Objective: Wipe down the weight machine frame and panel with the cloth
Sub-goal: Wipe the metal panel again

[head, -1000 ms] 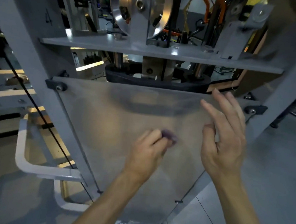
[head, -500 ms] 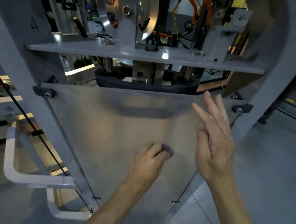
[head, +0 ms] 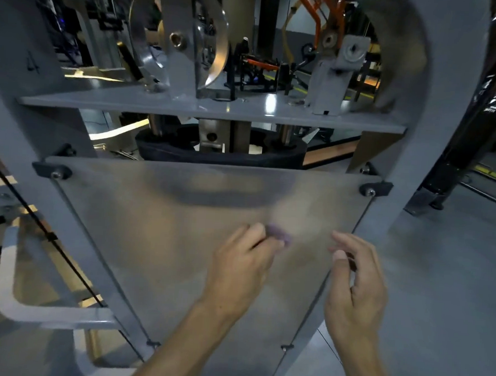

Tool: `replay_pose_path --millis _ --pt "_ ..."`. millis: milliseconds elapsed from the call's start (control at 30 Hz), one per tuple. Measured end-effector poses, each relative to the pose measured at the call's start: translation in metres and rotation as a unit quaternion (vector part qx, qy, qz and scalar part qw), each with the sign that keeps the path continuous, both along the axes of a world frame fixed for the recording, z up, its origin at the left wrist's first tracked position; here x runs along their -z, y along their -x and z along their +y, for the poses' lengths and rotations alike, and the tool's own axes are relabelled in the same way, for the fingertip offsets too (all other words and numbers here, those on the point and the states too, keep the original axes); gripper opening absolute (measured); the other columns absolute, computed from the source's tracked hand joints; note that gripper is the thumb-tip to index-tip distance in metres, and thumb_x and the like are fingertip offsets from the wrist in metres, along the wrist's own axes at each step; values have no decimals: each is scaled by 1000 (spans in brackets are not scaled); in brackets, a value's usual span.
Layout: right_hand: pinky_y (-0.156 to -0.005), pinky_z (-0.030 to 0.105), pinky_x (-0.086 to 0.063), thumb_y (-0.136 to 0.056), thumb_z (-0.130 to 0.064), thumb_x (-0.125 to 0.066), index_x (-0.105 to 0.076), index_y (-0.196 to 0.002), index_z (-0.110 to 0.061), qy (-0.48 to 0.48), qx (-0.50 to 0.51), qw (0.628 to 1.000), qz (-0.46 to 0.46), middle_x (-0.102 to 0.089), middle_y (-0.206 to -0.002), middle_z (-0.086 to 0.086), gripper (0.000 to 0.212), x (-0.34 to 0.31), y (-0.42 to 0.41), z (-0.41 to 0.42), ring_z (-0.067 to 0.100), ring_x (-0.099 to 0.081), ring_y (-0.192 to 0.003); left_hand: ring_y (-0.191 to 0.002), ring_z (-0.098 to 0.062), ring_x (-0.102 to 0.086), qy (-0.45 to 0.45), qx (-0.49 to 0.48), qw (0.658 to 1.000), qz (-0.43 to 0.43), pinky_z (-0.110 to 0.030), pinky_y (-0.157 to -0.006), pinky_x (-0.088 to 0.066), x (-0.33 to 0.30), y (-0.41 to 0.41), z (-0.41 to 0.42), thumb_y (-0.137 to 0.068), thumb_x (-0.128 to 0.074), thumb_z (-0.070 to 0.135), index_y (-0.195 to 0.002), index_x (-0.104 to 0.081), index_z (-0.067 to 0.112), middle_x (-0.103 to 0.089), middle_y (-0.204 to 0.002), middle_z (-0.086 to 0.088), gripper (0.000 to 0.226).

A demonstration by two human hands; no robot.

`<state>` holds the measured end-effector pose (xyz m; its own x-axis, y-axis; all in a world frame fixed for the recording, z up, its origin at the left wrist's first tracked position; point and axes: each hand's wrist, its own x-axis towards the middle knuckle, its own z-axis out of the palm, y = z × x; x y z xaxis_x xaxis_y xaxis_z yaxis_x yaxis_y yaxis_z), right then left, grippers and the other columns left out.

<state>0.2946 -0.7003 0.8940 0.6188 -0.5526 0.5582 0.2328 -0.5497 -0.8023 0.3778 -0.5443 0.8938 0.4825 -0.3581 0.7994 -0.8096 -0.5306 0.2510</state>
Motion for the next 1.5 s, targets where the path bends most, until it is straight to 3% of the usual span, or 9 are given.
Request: replay_pose_path --millis 100,267,467,600,700,933,1033,1367,1500 --pt "-87 18 -48 -101 -24 -47 -66 -115 -31 -6 -21 1000 15 -64 -111 -21 25 -1 1 -3 7 -65 -104 -83 -17 -67 26 2 999 19 -35 -67 -57 0 5 -3 -94 -68 17 -97 -76 26 -65 -107 15 12" --pt "-78 19 -53 -101 -28 -47 -64 -114 -39 -44 -71 996 31 -68 -106 -21 24 -2 -3 -10 8 -70 -94 -74 -20 -60 136 -113 977 -117 -28 -64 -47 -107 -4 -8 -85 -80 8 -92 -79 7 -65 -85 -5 7" --pt "-73 26 -54 -100 -25 -48 -65 -109 -40 -46 -117 991 35 -69 -100 -14 25 -6 -3 -36 14 -71 -84 -79 -20 -67 64 -75 995 -20 -36 -66 -57 -13 18 -39 -91 -79 13 -93 -80 16 -70 -102 4 4" --pt "-73 24 -56 -100 -26 -48 -65 -109 -41 -49 -133 989 36 -70 -99 -17 24 -9 -6 -57 12 -71 -85 -78 0 -50 176 -120 976 -44 -4 -79 -40 -67 12 -51 -79 -84 2 -94 -80 10 -56 -89 10 17" --pt "-71 19 -54 -99 -25 -49 -64 -107 -43 -50 -154 986 36 -70 -98 -16 25 -10 -8 -68 11 -70 -84 -76 -5 -51 229 -177 954 -75 -15 -68 -44 -101 8 -63 -77 -85 -2 -93 -80 7 -56 -85 3 20" --pt "-69 31 -56 -97 -27 -48 -67 -104 -37 -55 -190 979 50 -71 -90 -14 21 -9 -13 -91 8 -69 -76 -91 -8 -67 157 -99 982 41 -30 -75 -58 -16 33 -106 -77 -84 0 -105 -76 26 -67 -103 10 39" --pt "-68 44 -58 -97 -28 -48 -67 -100 -38 -57 -206 975 52 -72 -85 -8 22 -7 -15 -97 14 -69 -71 -82 6 -54 210 -131 969 -2 -10 -73 -46 -57 27 -105 -82 -84 10 -98 -80 16 -62 -94 11 18" --pt "-65 25 -53 -97 -30 -49 -62 -102 -44 -32 -240 969 52 -72 -84 -10 20 -9 -16 -104 13 -70 -67 -87 6 -58 230 -130 964 5 -10 -79 -46 -73 36 -131 -89 -80 14 -102 -78 9 -61 -96 8 14" --pt "-64 24 -54 -97 -33 -50 -61 -105 -48 -25 -248 968 28 -72 -83 -12 21 -20 -15 -105 12 -70 -67 -86 -15 -64 149 -136 979 -33 -25 -76 -52 -86 37 -140 -91 -79 11 -105 -78 8 -65 -97 0 14"
